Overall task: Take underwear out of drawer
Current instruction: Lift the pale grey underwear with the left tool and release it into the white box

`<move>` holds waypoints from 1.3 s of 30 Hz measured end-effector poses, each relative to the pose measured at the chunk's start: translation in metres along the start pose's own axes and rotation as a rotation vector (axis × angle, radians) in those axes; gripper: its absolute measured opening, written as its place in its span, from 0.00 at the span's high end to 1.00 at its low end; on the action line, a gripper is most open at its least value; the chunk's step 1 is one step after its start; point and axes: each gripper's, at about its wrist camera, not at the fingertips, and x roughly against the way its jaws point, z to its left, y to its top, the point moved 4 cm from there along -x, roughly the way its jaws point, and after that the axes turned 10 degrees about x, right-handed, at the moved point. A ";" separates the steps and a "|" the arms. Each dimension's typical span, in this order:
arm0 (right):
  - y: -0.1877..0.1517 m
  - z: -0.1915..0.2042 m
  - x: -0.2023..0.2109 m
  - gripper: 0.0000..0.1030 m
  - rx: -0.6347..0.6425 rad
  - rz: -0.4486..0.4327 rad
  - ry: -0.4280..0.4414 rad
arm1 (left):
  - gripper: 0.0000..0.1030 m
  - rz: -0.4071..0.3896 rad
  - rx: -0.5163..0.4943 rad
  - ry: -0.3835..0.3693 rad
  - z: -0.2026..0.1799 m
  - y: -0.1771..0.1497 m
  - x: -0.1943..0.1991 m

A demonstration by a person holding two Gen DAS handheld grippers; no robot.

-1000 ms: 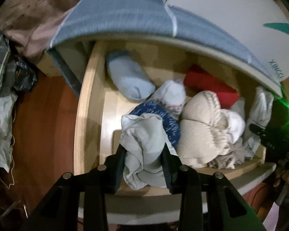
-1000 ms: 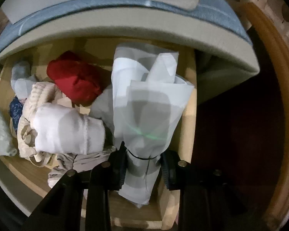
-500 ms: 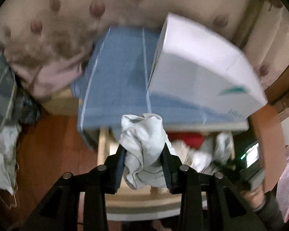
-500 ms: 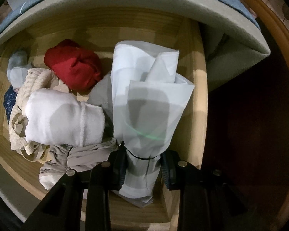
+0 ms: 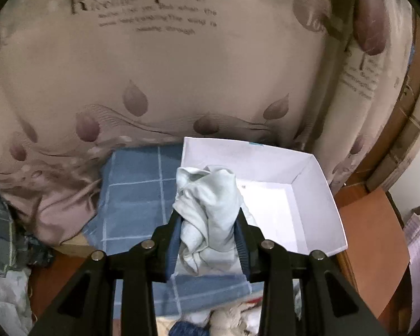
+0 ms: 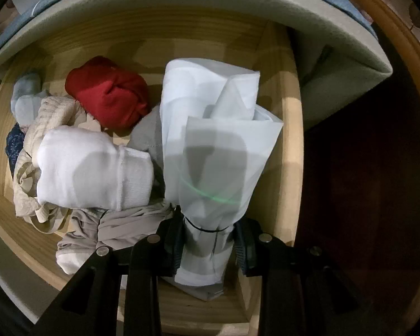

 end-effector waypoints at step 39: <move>-0.003 -0.011 0.011 0.73 -0.033 -0.034 0.001 | 0.50 0.229 0.036 0.183 0.016 -0.075 -0.081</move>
